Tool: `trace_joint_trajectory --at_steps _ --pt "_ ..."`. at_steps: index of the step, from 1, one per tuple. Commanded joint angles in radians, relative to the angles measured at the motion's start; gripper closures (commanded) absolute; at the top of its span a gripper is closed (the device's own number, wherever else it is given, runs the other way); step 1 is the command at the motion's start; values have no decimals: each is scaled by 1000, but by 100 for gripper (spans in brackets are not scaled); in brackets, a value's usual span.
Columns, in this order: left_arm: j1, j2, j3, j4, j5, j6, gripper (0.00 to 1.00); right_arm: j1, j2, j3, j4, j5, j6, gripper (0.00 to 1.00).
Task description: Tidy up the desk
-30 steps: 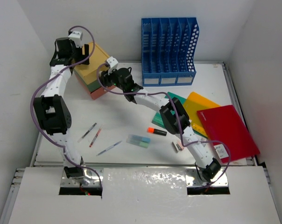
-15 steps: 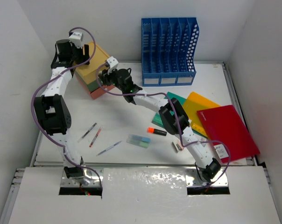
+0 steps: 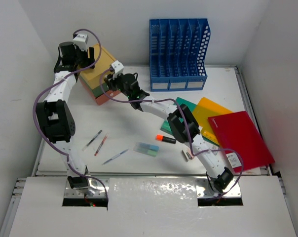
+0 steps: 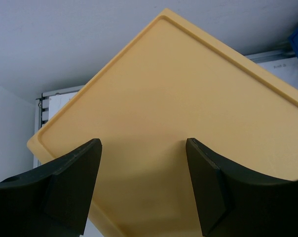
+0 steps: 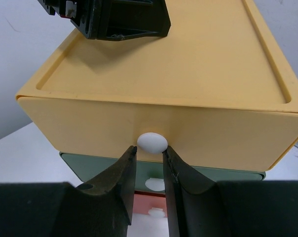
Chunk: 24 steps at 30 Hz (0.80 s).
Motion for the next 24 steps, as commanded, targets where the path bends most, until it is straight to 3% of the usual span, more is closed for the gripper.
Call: trace_joint_trajectory --at_steps 1,14,19,24 --pt "4 6 -28 -89 8 29 33 20 -27 40 117 -6 -19 72" --pt "5 12 -25 -100 11 35 33 29 -59 32 129 -4 -53 67" --pt "4 12 -25 -103 15 35 33 29 -62 25 137 14 -68 77" --pt "4 16 -25 -104 14 40 33 29 -71 23 149 17 -73 79"
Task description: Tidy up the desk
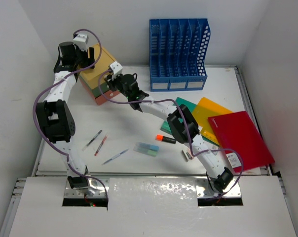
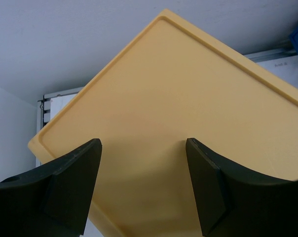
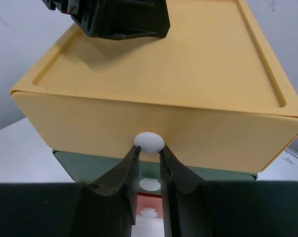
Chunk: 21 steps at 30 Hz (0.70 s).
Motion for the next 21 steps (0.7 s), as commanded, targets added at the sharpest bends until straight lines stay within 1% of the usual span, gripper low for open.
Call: trace_joint_trajectory --at_steps 1,4,7,10,13,14,20,21 --pt "4 18 -25 -106 8 24 33 21 -71 25 146 -7 -18 79" --pt "4 18 -25 -107 12 23 33 21 -71 29 148 -4 -21 69" --pt "3 18 -25 -109 15 23 33 22 -64 35 151 2 -21 65" --pt "4 19 -25 -109 15 23 33 22 -59 46 151 3 -23 64" --pt "4 19 -23 -112 16 26 33 24 -59 48 151 8 -26 70" --pt "4 22 -23 -112 16 26 33 24 -59 48 151 11 -26 73" --pt "4 24 -22 -115 21 26 33 24 -54 43 143 17 -26 77" --pt "4 24 -22 -115 21 26 33 24 -53 43 142 19 -25 79"
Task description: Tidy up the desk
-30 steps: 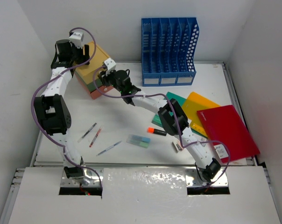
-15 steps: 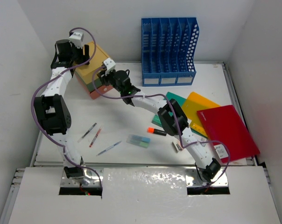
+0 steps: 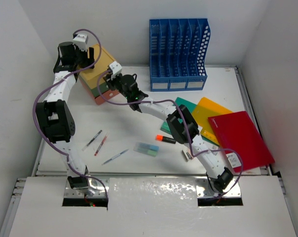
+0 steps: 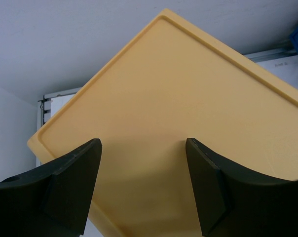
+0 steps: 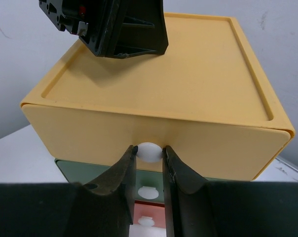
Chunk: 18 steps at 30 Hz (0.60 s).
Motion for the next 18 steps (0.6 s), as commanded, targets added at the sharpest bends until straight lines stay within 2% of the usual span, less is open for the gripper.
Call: trace_joint_trajectory --at_steps 1,4,8,18 --pt "3 24 -22 -115 18 23 33 14 -48 44 91 -8 -1 80" --pt "3 24 -20 -117 18 25 33 14 -48 45 79 -8 1 86" --pt "3 25 -19 -118 17 23 33 14 -88 -12 81 -11 -4 100" --pt "9 35 4 -132 3 20 33 43 -336 -464 238 -26 -64 100"
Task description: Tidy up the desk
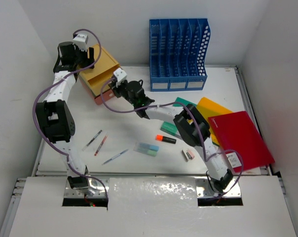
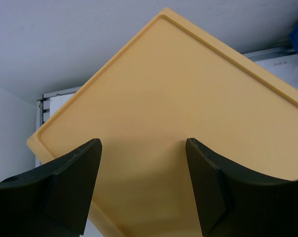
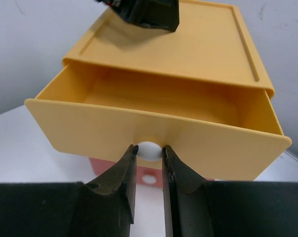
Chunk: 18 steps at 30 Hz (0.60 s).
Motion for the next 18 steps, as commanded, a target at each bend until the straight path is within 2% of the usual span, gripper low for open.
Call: trace_joint_trajectory --at_steps 1,6,12,13,14,16,17,18 --pt "10 35 6 -130 -3 20 32 26 -121 -103 141 -29 -14 100" --pt "13 26 4 -136 -9 20 32 29 -217 -290 195 -26 -3 100" --pt "12 16 12 -145 -26 19 30 31 -277 -384 207 -49 6 100" --pt "13 15 12 -143 -27 19 29 31 -283 -388 207 -47 4 94" --pt "13 10 12 -145 -32 19 26 31 -286 -391 209 -49 4 72" --pt "12 1 17 -145 -50 16 23 31 -299 -390 194 -73 0 57" --pt "13 -2 27 -146 -56 16 22 31 -305 -390 187 -81 0 43" --pt "12 -7 32 -150 -61 13 21 31 -314 -397 178 -87 -2 39"
